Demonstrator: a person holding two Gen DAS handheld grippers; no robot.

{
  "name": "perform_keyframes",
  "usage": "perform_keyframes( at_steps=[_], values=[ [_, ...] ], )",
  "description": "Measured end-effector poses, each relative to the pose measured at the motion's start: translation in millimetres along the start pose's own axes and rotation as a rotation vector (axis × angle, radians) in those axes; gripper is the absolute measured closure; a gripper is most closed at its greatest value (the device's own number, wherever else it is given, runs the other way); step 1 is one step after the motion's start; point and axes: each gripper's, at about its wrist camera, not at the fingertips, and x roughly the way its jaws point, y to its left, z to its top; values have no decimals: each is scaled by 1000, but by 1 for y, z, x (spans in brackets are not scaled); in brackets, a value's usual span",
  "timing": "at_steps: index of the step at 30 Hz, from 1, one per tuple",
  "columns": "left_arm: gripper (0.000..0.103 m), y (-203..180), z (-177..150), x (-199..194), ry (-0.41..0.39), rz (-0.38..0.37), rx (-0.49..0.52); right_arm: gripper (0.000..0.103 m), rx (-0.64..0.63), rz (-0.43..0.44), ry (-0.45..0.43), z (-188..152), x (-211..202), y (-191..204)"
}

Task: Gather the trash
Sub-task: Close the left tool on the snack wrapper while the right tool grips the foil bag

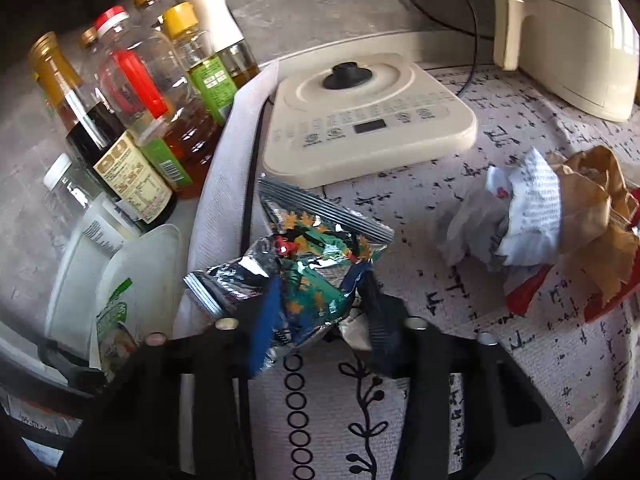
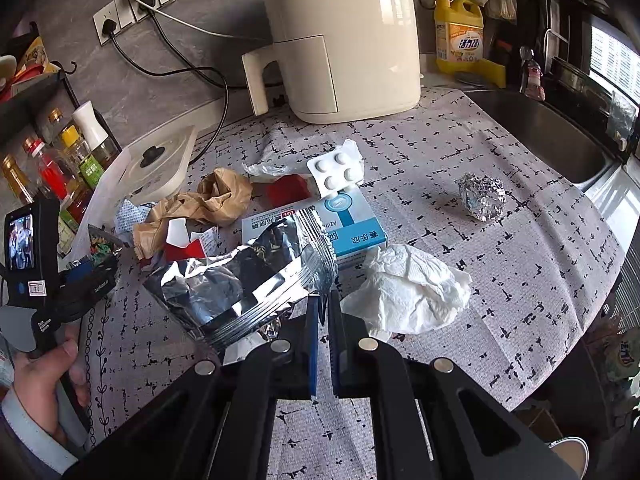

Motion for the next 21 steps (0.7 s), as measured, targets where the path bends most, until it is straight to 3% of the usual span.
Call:
perform_keyframes(
  at_steps=[1, 2, 3, 12, 21],
  values=[
    [72, 1, 0, 1, -1, -5, -4, 98, -1, -1, -1, 0, 0, 0],
    [85, 2, 0, 1, -3, -13, -7, 98, -1, -1, -2, 0, 0, 0],
    [87, 2, 0, 2, -4, -17, -9, 98, -1, -2, -2, 0, 0, 0],
    [91, -6, 1, -32, -76, -86, -17, 98, -6, -27, -36, 5, -17, -3],
    [92, -24, -4, -75, -145, -142, 16, 98, 40, -62, -82, -7, -53, -30]
  ],
)
